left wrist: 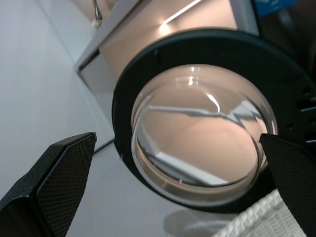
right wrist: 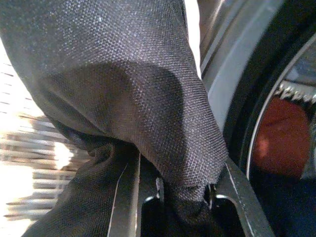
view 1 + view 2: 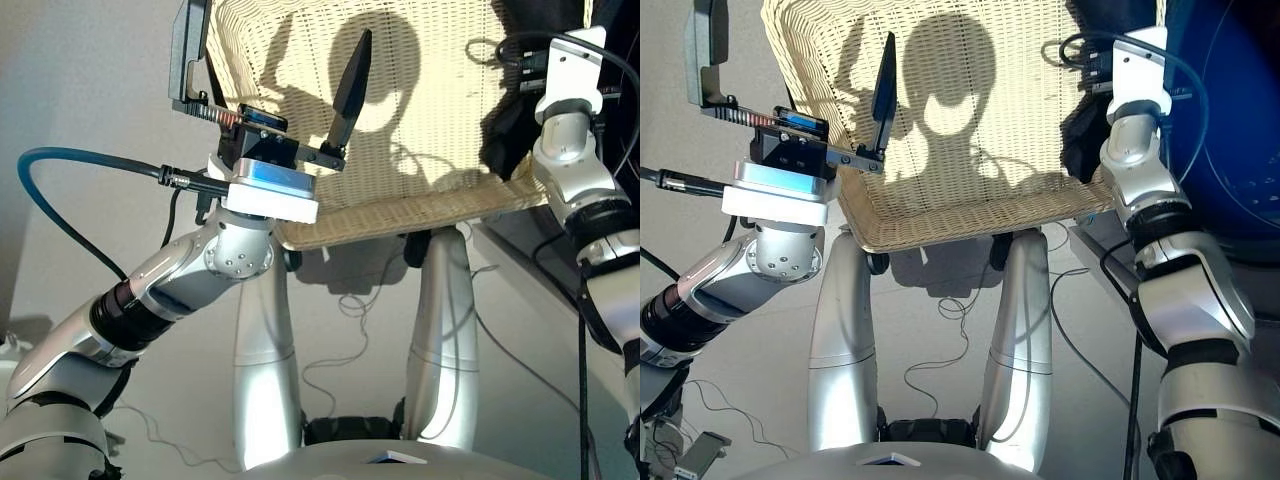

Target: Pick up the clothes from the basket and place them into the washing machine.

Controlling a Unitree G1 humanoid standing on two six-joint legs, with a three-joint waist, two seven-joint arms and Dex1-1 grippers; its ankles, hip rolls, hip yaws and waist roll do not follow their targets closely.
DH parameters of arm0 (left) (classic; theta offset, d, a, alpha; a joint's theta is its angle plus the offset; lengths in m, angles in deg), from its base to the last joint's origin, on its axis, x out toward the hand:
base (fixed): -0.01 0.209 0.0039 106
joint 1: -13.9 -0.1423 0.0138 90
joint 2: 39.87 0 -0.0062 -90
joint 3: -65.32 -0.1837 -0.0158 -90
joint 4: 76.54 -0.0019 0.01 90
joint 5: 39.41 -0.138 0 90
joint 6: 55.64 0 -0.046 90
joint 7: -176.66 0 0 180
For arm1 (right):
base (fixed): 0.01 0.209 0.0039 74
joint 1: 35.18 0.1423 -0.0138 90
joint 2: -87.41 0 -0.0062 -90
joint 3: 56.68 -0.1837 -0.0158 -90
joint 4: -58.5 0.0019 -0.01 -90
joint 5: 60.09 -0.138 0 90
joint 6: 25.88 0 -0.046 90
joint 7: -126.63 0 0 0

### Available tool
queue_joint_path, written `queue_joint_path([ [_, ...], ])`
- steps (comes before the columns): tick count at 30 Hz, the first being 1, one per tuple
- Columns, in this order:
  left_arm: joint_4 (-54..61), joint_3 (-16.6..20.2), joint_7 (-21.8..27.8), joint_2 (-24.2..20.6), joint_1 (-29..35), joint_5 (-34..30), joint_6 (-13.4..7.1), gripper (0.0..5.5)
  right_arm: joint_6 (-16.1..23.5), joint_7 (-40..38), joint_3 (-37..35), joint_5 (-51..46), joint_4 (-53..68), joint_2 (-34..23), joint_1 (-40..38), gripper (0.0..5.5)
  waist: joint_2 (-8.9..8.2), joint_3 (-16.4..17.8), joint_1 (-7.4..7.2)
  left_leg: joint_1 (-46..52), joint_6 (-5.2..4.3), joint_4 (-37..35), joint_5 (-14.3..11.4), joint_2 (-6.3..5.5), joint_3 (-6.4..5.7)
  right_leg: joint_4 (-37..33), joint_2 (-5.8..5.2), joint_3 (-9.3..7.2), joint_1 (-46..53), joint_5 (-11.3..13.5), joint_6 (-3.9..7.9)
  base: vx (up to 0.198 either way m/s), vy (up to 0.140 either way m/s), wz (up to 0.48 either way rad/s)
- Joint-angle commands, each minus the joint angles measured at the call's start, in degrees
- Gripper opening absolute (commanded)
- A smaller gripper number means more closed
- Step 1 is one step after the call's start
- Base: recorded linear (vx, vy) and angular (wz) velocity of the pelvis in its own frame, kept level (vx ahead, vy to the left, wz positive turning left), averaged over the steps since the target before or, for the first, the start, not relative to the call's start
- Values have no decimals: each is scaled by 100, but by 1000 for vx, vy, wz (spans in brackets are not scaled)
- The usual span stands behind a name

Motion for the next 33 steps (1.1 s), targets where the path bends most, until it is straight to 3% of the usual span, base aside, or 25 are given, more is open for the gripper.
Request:
queue_joint_path([
  [1,417,290,5,-313,-318,-389,-355,550,821,163,-362,-160,1274,13,-848,0,32,-73,-274,787,-83,-763,139,106,-30,-840,117,-20,671,245,426,0,0,0],
  [10,70,419,440,-295,-513,-190,-577,550,1082,426,-1090,-307,2304,315,-2167,0,-35,-73,-367,1779,-86,-1661,315,111,69,-1844,73,-63,1729,564,485,12,6,-13],
  [16,-12,599,724,-179,-644,-57,-679,550,1007,501,-1171,-185,2370,478,-2393,0,-53,-73,-379,2413,-83,-2424,516,62,162,-2762,78,-154,2373,931,580,36,14,-19],
  [22,-60,770,785,-55,-809,-21,-718,550,954,541,-1218,-120,2322,589,-2482,0,-56,-73,-372,2734,-39,-2843,652,17,245,-3315,55,-139,2714,1164,620,18,5,-29],
  [33,76,955,785,141,-969,92,-693,550,831,294,-1127,278,1934,536,-2063,0,27,-73,-278,2603,-34,-2635,628,26,232,-3197,62,-60,2614,1117,542,0,0,0],
])
